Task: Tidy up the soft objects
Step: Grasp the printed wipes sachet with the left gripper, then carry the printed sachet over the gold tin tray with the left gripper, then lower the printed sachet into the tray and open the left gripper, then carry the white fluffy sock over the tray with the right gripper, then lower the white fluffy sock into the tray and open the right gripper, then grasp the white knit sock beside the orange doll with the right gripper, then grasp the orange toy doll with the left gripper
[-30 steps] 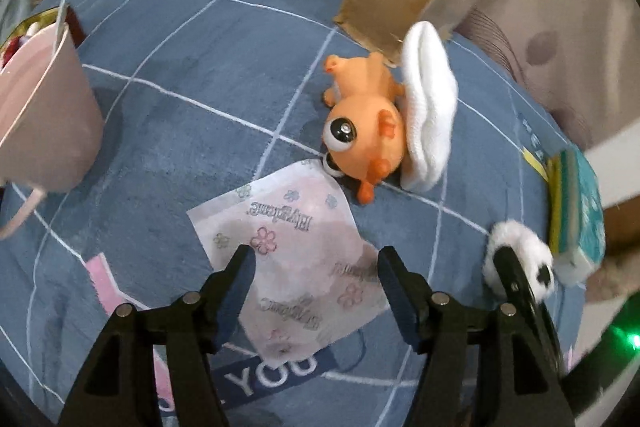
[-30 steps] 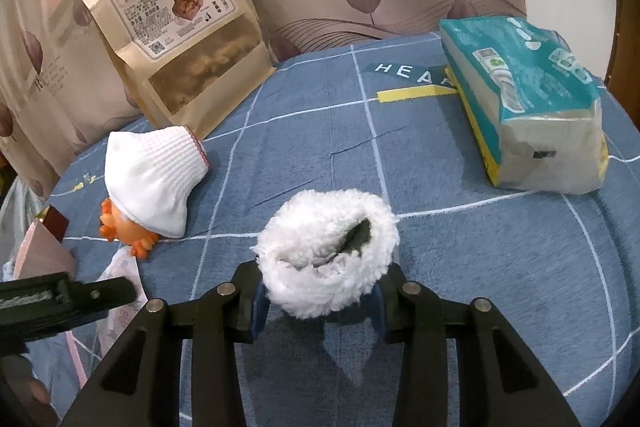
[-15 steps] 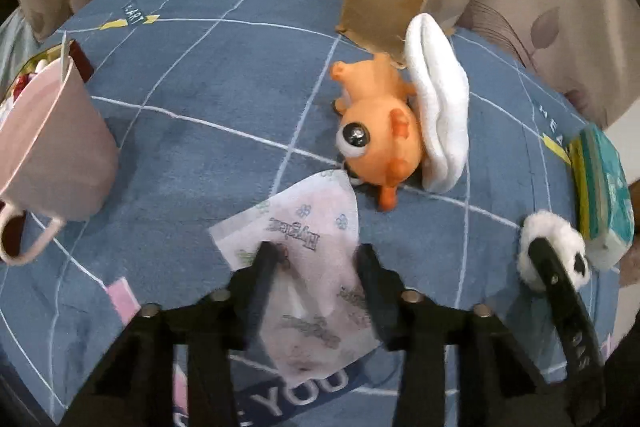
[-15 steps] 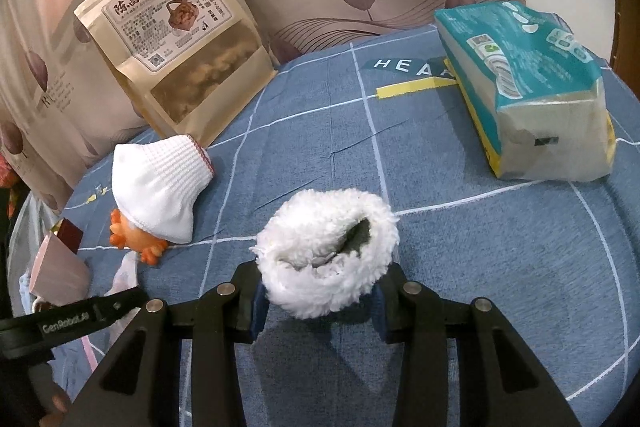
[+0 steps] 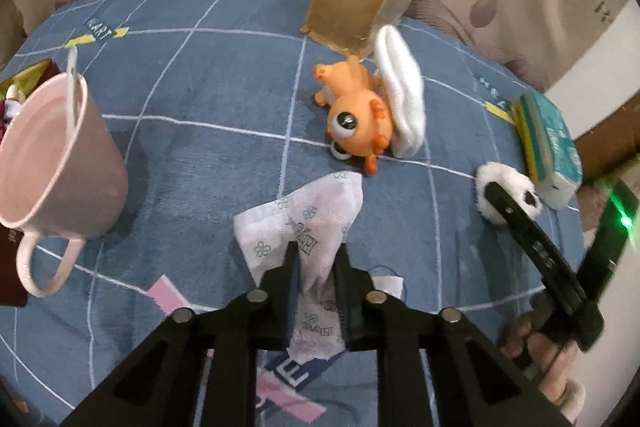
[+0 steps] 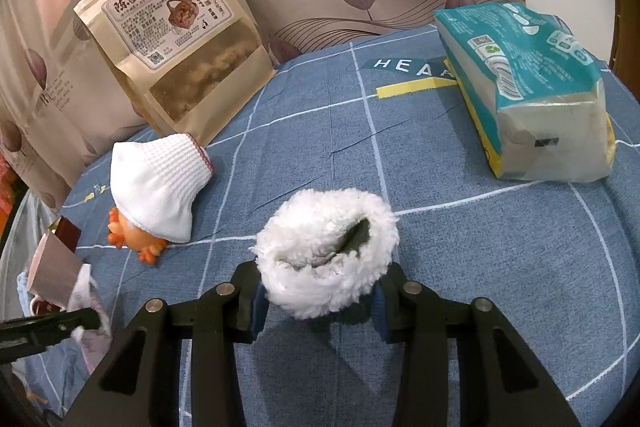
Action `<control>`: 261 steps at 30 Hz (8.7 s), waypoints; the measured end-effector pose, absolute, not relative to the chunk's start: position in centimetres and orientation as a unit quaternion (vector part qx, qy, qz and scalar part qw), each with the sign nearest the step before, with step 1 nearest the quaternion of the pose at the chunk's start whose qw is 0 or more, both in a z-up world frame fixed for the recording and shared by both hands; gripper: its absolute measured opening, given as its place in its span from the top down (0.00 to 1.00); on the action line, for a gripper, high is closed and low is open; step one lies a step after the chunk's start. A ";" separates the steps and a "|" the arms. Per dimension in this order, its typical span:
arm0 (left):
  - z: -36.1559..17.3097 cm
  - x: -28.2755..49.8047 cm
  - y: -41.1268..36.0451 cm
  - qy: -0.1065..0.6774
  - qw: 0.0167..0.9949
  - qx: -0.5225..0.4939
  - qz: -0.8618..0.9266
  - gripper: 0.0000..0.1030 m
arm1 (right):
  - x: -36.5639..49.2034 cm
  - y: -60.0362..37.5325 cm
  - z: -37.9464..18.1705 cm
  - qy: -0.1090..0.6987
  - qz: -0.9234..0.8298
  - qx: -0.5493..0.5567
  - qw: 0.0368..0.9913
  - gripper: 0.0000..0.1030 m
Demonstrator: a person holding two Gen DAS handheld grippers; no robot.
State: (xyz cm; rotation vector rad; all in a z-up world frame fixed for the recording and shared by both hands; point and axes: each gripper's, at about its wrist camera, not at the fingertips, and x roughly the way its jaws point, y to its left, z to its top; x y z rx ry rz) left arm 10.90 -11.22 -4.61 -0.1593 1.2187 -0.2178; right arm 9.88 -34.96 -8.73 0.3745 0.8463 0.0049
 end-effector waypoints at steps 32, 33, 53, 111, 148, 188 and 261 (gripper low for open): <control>6.9 9.7 2.6 0.454 0.890 -0.027 -0.026 0.88 | 10.1 -34.5 -8.6 0.416 -0.009 0.154 0.896 0.63; 7.0 9.8 3.3 0.451 0.892 -0.025 -0.017 0.88 | 10.1 -34.4 -8.6 0.416 -0.010 0.153 0.896 0.63; 4.4 14.8 16.1 0.462 0.878 0.012 0.128 0.88 | 10.3 -34.0 -8.6 0.422 -0.019 0.129 0.897 0.62; 2.9 4.4 22.8 0.384 0.910 0.031 0.153 0.42 | 10.8 -30.8 -8.5 0.439 -0.064 0.007 0.896 0.67; 1.6 1.6 30.9 0.367 0.890 -0.099 0.252 0.42 | 9.3 4.5 2.4 0.378 0.276 -0.092 0.879 0.69; 1.4 1.6 31.3 0.367 0.891 -0.120 0.239 0.42 | 18.9 15.2 -3.2 0.422 0.232 -0.123 0.868 0.36; 4.2 4.2 8.4 0.361 0.932 0.015 -0.016 0.42 | 14.0 -27.2 -6.7 0.409 -0.031 0.006 0.912 0.78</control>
